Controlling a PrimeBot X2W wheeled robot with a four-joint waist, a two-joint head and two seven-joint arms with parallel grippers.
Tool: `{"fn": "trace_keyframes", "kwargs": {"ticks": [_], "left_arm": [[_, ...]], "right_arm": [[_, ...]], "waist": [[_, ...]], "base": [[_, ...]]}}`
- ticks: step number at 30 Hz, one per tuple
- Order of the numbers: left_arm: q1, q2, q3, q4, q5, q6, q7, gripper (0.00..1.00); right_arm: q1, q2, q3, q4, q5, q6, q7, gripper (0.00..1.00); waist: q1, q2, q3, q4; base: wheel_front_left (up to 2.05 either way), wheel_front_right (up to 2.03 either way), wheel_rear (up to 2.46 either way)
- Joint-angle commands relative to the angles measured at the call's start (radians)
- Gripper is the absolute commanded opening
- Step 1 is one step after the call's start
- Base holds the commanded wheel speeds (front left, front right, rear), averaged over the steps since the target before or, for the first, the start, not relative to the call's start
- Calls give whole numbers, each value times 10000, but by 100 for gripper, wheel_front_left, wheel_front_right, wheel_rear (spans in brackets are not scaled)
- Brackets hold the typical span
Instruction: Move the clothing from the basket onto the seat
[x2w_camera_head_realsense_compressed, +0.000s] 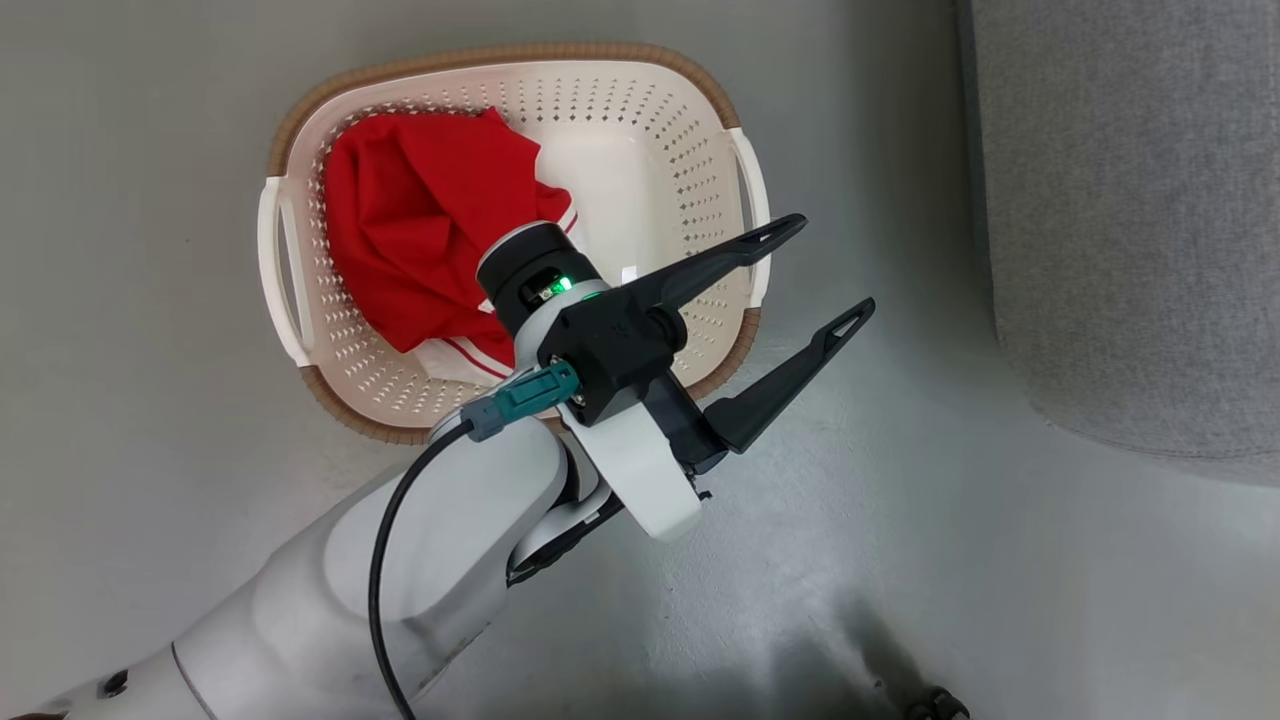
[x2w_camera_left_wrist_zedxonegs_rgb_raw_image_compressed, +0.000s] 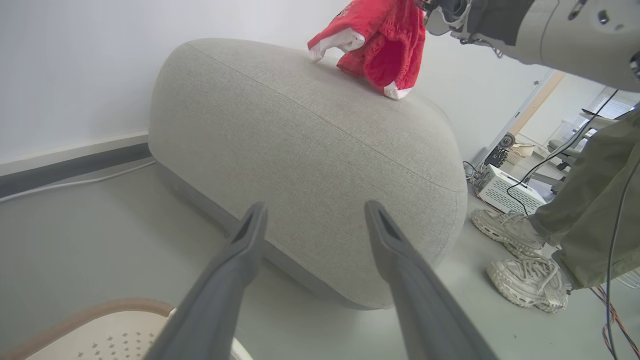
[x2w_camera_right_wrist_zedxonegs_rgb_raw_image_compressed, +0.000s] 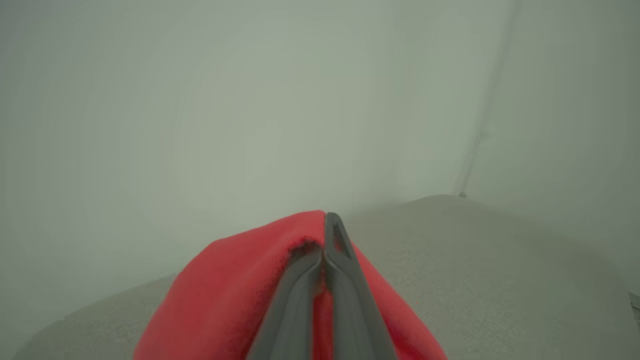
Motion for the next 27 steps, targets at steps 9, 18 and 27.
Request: {"fn": "trace_keyframes", "kwargs": {"ticks": [9,18,27], "left_arm": [[55,-122,446,-217,36,-10,-59,100],[250,-269,753,-169,27,-10,-59,100],[856,-450,1316,-112,73,-10,-59,100]], "right_arm": [[848,21,1423,1675,1096,40,-57,0],[2503,453,2895,1065,2768,40,-57,41],[4316,760,3936,82,3806,40,-57,100]], "waist": [[0,0,-241,156],[0,0,-877,298],[0,0,-1904,555]], "base": [[0,0,0],[0,0,0],[0,0,0]]}}
